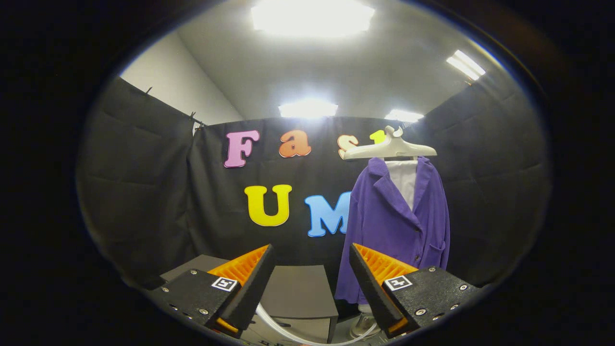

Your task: Iron the clothes twice with a garment steamer, once on the left side and once on the right side.

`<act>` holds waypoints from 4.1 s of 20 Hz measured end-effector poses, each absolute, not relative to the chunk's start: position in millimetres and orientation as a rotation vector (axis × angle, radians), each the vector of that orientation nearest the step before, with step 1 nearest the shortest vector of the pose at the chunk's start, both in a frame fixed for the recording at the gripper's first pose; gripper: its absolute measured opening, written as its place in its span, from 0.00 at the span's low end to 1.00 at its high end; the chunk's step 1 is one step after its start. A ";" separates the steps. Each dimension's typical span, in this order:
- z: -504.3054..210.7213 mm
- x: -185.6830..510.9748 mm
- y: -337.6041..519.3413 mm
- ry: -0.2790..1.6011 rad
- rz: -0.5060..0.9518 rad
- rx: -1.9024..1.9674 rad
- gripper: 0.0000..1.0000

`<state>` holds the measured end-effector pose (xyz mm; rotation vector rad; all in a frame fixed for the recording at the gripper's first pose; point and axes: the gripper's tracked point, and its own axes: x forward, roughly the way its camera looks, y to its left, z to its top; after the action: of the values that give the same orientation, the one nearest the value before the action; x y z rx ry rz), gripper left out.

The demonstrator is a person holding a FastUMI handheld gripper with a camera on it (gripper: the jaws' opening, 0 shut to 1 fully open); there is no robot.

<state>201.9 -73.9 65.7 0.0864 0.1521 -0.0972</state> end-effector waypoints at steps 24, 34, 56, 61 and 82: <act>-127.8 429.6 74.6 0.747 0.004 0.216 0.95; -176.7 453.0 89.5 0.901 0.004 0.354 0.92; -186.4 437.9 110.9 0.910 0.008 0.414 0.31; -130.5 410.3 95.3 0.728 0.021 0.332 0.31; -18.3 113.8 -0.8 0.236 0.121 0.152 0.31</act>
<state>113.8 -0.8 -18.3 0.1518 0.2360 0.1207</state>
